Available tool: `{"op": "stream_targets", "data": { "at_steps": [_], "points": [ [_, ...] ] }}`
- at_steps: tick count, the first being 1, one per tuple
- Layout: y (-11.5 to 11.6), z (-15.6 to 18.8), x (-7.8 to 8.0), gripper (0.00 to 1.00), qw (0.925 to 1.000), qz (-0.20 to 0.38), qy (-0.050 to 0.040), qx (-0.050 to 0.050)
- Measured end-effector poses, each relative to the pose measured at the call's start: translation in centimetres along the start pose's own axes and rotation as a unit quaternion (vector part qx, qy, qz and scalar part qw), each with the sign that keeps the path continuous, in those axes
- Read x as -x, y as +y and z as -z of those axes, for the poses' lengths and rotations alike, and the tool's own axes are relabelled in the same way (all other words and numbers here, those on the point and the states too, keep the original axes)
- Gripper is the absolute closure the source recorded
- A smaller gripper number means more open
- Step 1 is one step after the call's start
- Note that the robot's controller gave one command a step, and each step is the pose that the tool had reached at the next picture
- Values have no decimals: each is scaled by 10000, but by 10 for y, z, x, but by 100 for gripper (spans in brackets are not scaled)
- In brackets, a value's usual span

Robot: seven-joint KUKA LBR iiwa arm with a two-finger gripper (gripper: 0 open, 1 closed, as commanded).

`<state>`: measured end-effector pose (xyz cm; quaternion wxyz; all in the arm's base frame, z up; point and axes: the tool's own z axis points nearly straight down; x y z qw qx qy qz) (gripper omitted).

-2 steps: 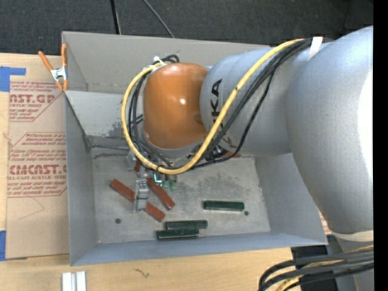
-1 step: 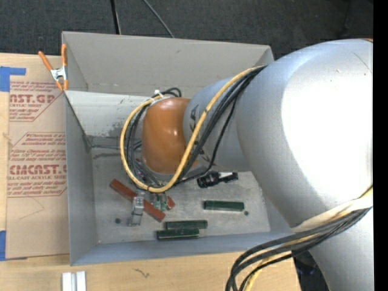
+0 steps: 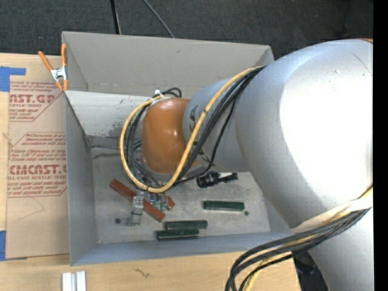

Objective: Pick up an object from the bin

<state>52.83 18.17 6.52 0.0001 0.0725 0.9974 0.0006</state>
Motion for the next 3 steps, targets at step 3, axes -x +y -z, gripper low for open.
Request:
{"op": "stream_targets", "data": {
  "at_steps": [3],
  "points": [
    [2,0,0,0,10000,-3,-5,2]
  ]
}}
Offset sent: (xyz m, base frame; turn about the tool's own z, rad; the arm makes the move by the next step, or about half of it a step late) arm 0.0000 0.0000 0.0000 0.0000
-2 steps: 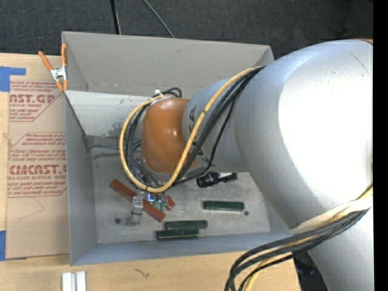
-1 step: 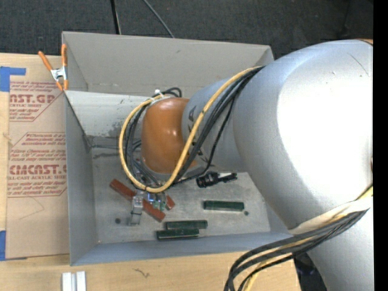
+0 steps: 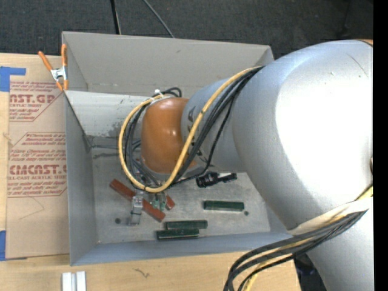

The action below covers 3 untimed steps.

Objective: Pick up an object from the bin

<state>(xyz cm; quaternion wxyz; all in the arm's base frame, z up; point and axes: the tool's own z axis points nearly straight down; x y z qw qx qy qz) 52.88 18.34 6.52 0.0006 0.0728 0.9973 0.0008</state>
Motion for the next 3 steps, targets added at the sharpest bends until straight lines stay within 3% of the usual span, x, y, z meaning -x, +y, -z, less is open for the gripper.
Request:
{"op": "stream_targets", "data": {
  "at_steps": [1,2,3],
  "points": [
    [1,1,0,100,10000,1,4,2],
    [1,38,1,100,10000,4,-8,3],
    [3,136,2,100,10000,7,-34,16]
  ]
}}
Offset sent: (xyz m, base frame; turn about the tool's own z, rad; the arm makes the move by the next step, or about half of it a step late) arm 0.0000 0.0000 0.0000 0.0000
